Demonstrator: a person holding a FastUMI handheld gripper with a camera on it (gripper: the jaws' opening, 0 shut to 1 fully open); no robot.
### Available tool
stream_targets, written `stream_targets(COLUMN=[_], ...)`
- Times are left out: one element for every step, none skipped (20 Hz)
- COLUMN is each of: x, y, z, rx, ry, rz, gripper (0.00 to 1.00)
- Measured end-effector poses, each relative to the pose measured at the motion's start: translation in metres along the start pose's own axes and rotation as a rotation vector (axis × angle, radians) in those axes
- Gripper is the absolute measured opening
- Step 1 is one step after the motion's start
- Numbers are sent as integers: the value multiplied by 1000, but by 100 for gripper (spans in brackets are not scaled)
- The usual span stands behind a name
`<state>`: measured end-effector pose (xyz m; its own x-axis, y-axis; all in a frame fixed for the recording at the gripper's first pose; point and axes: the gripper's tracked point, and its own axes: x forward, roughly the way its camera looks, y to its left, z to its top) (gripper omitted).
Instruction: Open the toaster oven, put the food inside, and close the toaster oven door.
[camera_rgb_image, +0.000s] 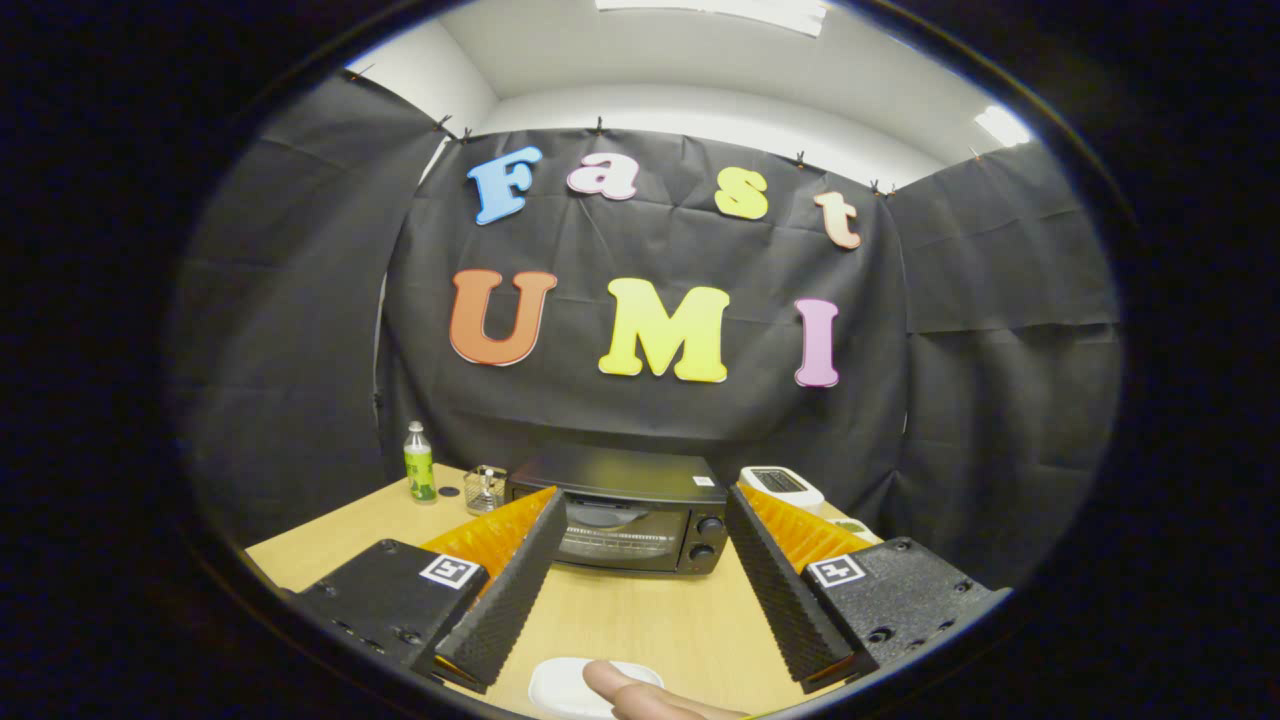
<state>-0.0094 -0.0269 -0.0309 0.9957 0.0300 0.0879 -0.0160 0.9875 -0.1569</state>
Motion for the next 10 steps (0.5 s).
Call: stream_targets(x=[-2, -5, -7, -9, -12, -14, -17, -20, -23, -27], y=[-1, -1, 0, 1, -1, -4, -7, -11, -17, -23], z=[3, 4, 6, 6, 4, 6, 9, 15, 20, 25], rx=[35, 69, 87, 96, 97, 101, 111, 121, 125, 130], ry=[-8, -6, -1, 15, 38, 52, 58, 52, 45, 38], rz=[-8, -6, 4, 14, 19, 22, 19, 16, 9, -6], gripper=[100, 100, 100, 100, 100, 100, 100, 100, 100, 100])
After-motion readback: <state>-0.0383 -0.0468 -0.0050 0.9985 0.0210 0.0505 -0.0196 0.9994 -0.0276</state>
